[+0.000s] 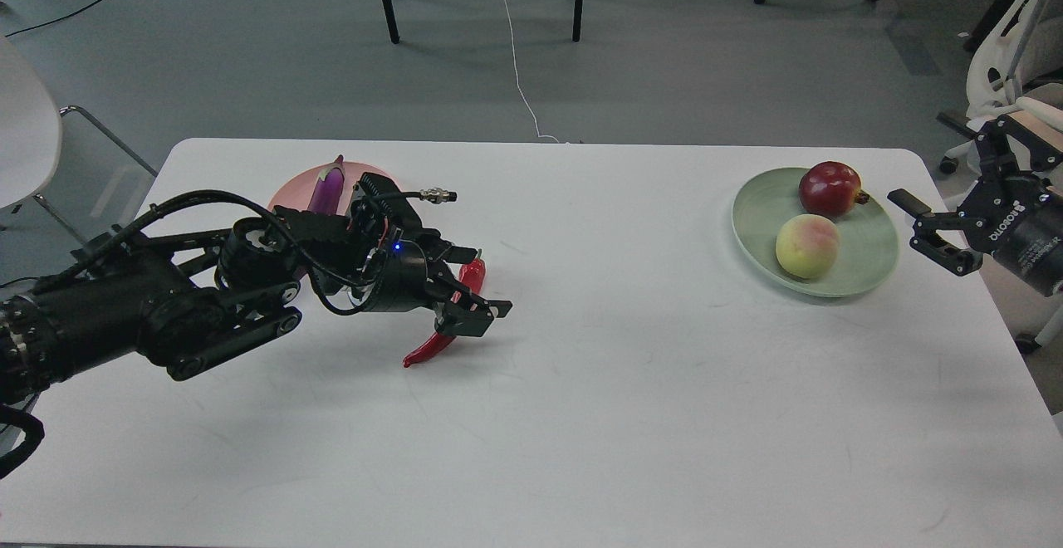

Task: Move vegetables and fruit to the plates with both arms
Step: 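Move the left gripper to the red chili pepper and grasp it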

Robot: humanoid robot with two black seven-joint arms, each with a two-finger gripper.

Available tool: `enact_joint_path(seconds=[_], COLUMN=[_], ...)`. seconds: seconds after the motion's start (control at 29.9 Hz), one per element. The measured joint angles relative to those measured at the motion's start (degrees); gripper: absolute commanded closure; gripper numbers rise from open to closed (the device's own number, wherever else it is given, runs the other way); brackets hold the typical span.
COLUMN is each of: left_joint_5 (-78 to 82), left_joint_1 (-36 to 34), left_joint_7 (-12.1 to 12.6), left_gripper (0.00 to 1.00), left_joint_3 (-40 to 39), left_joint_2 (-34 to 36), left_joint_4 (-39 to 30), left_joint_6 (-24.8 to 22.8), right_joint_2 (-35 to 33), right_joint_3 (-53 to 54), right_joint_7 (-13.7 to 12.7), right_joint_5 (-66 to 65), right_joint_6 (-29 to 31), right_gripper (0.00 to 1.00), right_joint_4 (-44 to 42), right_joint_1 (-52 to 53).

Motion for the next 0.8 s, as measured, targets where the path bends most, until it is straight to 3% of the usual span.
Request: enact_joint_path(seconds=[0.17, 0.8], left_joint_5=[0.25, 0.35], left_joint_1=[0.54, 3.59], left_joint_7=[1.98, 3.23], left_gripper=[0.02, 0.02], left_joint_3=[0.06, 0.13], left_joint_2=[-0.17, -3.56], left_joint_4=[3.59, 6.66], left_joint_6=[1.14, 1.14], right_joint_2=[-0.04, -0.11], right_joint_3=[0.00, -0.06], right_joint_7=[0.00, 0.00], right_joint_5=[0.00, 0.02], right_joint_6=[0.00, 0.00], right_gripper=[0.01, 0.01], right_joint_4=[0.00, 0.00], right_joint_1=[-0.02, -0.15])
